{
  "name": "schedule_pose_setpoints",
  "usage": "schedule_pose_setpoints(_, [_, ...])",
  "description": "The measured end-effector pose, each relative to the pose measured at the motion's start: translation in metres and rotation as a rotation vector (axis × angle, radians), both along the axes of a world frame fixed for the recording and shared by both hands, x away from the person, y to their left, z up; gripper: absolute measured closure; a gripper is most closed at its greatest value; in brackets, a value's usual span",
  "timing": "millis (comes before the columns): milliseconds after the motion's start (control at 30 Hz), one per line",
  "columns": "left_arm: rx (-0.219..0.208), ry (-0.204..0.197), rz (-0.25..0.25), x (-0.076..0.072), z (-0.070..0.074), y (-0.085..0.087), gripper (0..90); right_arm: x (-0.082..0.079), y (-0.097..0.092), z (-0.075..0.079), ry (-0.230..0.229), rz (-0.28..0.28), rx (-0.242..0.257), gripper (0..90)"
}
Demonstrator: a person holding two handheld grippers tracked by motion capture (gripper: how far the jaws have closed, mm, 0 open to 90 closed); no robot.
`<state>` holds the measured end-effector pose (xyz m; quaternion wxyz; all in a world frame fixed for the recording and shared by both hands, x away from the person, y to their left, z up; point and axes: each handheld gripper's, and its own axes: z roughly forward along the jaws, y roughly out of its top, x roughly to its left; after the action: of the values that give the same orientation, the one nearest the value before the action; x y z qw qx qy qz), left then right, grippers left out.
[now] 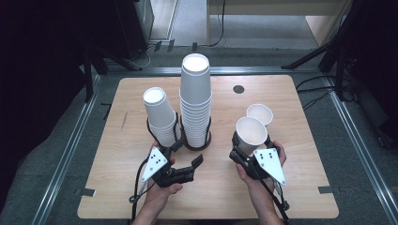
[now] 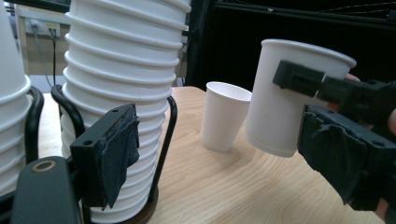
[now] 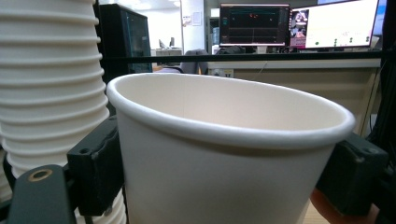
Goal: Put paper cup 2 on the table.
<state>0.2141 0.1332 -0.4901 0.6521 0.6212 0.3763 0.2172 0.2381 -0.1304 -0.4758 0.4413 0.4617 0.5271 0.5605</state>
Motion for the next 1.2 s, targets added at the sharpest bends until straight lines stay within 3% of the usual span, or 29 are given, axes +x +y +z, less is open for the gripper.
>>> schedule_pose_setpoints(267, [-0.003, 0.006, 0.043, 0.001, -0.003, 0.005, 13.0, 0.01, -0.001, -0.021, -0.007, -0.002, -0.049, 14.6])
schedule_pose_setpoints(500, [0.003, 0.023, 0.059, 0.001, -0.005, 0.012, 13.0, 0.017, 0.002, -0.036, 0.002, 0.025, -0.046, 14.4])
schedule_pose_setpoints(633, [-0.002, 0.039, 0.076, 0.0, -0.008, 0.018, 13.0, 0.025, 0.005, -0.046, 0.027, 0.019, -0.068, 14.2])
schedule_pose_setpoints(733, [0.017, 0.045, 0.088, -0.001, -0.009, 0.024, 13.0, 0.028, 0.007, -0.051, 0.036, 0.035, -0.066, 14.2])
schedule_pose_setpoints(933, [0.03, 0.071, 0.121, -0.006, -0.018, 0.037, 13.1, 0.034, 0.009, -0.062, 0.06, 0.06, -0.107, 13.9])
schedule_pose_setpoints(1100, [0.017, 0.075, 0.159, -0.009, -0.021, 0.047, 13.3, 0.035, 0.008, -0.064, 0.099, 0.089, -0.1, 13.8])
schedule_pose_setpoints(1200, [0.003, 0.07, 0.196, -0.011, -0.021, 0.056, 13.4, 0.037, 0.009, -0.066, 0.129, 0.068, -0.122, 13.6])
